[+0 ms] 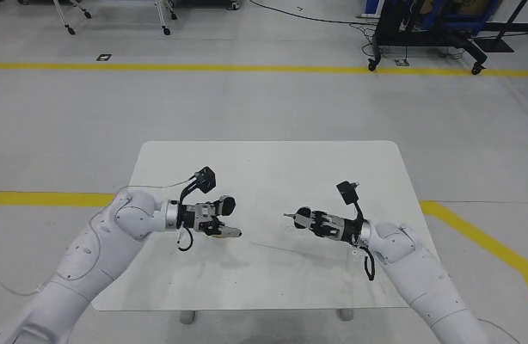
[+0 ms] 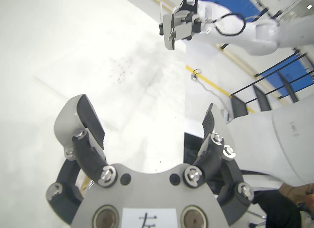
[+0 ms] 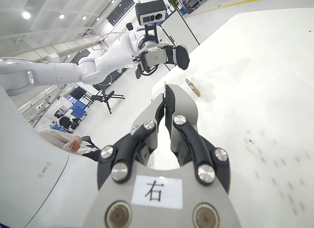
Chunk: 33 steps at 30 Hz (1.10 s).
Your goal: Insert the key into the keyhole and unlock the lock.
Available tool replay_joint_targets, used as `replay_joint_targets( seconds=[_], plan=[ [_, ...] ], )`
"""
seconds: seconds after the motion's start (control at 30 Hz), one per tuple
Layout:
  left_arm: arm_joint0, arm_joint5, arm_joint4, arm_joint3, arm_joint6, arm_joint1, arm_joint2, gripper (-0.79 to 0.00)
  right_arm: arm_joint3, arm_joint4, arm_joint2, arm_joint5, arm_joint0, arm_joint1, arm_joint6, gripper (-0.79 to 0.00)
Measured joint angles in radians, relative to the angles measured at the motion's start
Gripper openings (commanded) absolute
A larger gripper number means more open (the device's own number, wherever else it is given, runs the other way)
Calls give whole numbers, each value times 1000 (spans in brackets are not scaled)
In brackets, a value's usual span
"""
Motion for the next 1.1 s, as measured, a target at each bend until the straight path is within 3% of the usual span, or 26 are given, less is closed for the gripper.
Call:
replay_joint_targets(
  seconds=[0.17,0.27,0.33,0.4,0.57,0.73,0.87,0.97,1.1],
  plan=[
    [92,0,304,-79,88,55,-133,0,0,0,0,0,0,0,0,-785],
    [134,0,418,-95,138,69,-165,0,0,0,0,0,0,0,0,-785],
    [145,0,467,-94,161,71,-169,-252,0,0,0,0,0,0,0,-785],
    [149,14,522,-94,171,68,-158,-406,0,0,0,0,0,0,0,-785],
    [140,106,643,-97,199,48,-108,-465,0,0,0,0,0,0,0,-785],
    [132,117,701,-90,241,36,-80,-486,0,0,0,0,0,0,0,-785],
    [118,119,713,-70,248,27,-62,-597,0,0,0,0,0,0,0,-785],
    [109,107,715,-63,245,21,-49,-773,0,0,0,0,0,0,0,-785],
    [102,105,721,-54,231,16,-37,-785,0,0,0,0,0,0,0,-785]
  ],
)
